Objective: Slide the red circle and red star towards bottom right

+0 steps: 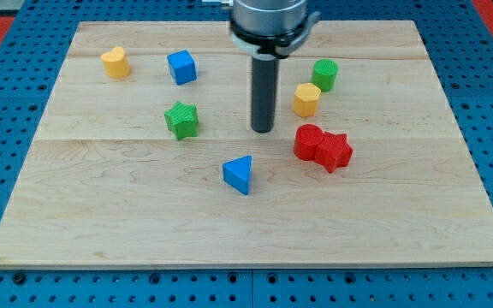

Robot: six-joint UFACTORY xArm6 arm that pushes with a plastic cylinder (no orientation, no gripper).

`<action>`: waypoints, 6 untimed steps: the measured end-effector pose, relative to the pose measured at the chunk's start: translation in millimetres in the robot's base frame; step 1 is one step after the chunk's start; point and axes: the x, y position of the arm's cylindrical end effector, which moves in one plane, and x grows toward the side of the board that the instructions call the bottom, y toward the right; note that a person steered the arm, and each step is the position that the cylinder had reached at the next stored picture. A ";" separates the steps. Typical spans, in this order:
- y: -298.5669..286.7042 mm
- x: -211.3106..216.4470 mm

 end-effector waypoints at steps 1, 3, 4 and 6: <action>9.9 7.8; 54.0 10.8; 49.9 12.4; 119.9 11.5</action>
